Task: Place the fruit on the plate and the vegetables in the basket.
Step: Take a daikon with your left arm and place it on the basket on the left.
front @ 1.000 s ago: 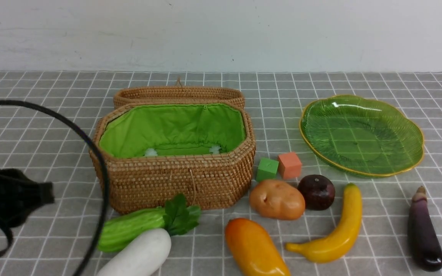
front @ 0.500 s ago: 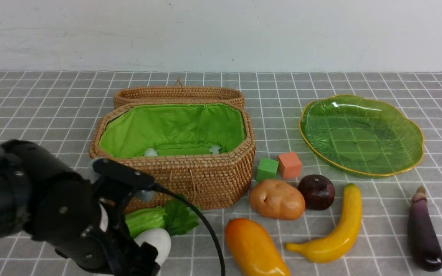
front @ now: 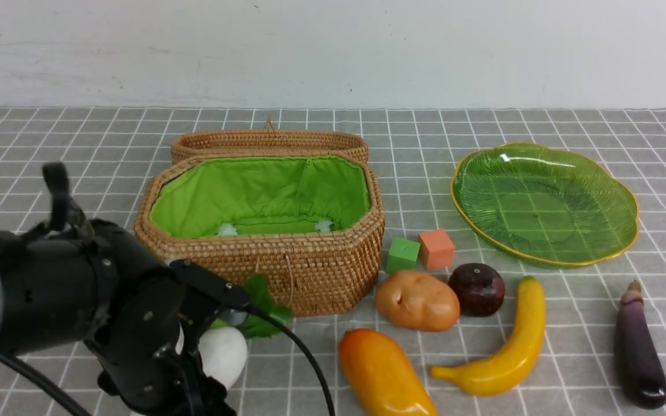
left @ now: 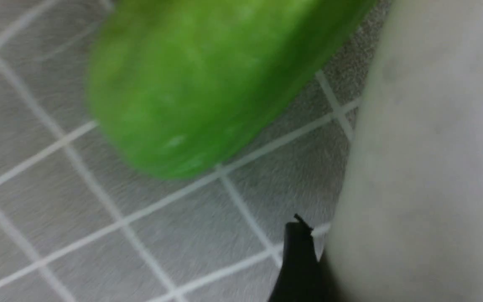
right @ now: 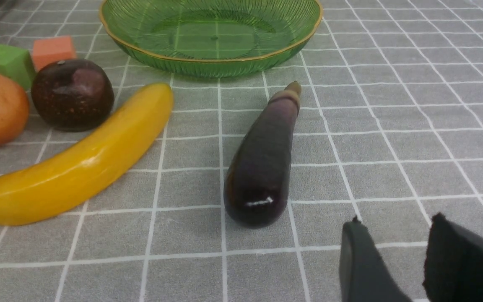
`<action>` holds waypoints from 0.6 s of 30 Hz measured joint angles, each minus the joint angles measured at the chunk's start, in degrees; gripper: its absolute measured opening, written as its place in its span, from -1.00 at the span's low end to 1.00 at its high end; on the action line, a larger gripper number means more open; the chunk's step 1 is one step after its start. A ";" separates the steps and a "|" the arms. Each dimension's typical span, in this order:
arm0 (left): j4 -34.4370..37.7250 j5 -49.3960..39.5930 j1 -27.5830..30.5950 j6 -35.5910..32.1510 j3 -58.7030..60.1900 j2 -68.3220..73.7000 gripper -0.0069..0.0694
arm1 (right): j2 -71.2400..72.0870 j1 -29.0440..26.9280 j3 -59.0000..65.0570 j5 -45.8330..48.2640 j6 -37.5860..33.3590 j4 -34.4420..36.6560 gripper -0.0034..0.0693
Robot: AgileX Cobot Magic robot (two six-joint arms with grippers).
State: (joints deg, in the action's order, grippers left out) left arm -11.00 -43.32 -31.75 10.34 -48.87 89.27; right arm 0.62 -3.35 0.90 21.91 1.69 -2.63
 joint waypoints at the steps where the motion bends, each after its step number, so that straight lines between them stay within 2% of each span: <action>1: 0.00 -2.25 0.00 -0.41 -1.05 -1.89 0.42 | 0.00 0.00 0.00 0.00 0.00 0.00 -0.24; 5: 0.06 -6.46 0.00 -3.94 -4.91 -10.80 0.42 | 0.00 0.00 0.00 0.00 0.00 0.00 -0.24; 9: -2.07 -2.89 0.00 -5.34 -8.86 -19.02 0.42 | 0.00 0.00 0.00 0.00 0.00 0.00 -0.24; 11: -5.10 3.79 0.00 -3.97 -10.28 -21.94 0.42 | 0.00 0.00 0.00 0.00 0.00 0.00 -0.24; 13: -13.08 14.20 0.00 -1.00 -10.89 -23.30 0.42 | 0.00 0.00 0.00 0.00 0.00 0.00 -0.24; 18: -28.63 27.84 0.00 8.05 -10.89 -17.37 0.42 | 0.00 0.00 0.00 0.00 0.00 0.00 -0.24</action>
State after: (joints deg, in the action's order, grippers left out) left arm -39.63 -15.48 -31.75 18.39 -59.76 71.90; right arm 0.62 -3.35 0.90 21.91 1.69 -2.63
